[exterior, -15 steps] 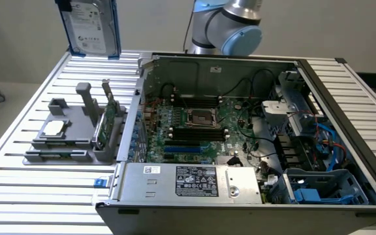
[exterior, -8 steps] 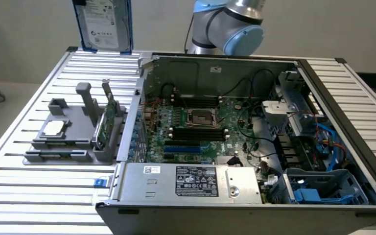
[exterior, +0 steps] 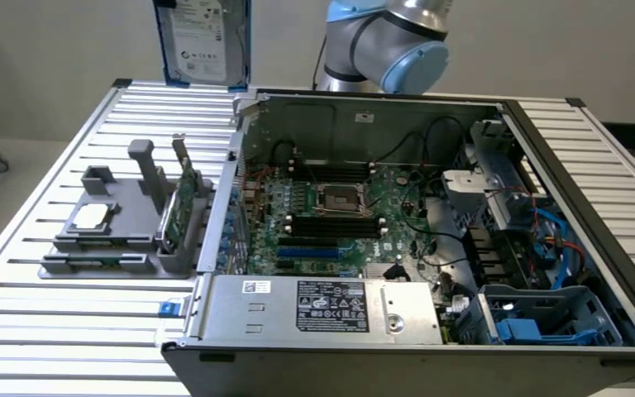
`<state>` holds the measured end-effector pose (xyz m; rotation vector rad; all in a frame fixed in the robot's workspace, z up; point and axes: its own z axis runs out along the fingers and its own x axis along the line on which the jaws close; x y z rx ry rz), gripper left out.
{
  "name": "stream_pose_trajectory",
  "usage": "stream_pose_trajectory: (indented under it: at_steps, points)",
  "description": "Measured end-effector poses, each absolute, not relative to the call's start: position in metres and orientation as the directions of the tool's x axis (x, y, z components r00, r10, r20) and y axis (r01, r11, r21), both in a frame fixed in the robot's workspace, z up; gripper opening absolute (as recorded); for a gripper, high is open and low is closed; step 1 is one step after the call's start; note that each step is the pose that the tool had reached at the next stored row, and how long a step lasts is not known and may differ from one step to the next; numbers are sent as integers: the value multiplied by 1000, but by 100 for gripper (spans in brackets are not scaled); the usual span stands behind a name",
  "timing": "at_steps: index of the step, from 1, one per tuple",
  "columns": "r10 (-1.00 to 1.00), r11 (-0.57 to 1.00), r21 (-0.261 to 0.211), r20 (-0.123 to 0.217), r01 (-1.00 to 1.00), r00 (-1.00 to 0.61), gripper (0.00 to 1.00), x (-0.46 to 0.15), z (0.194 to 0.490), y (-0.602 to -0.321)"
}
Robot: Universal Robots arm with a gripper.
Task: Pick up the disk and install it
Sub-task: 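Pick up the disk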
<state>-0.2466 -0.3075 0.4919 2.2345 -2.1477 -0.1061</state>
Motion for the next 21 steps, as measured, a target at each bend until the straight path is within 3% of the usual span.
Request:
stream_pose_trajectory:
  at_steps: [13,21]
  points:
    - [-999,-43,74,-34,-996,41,33,-188,492,-309]
    - [-998,-44,35,-56,-998,42,33,-159,492,-315]
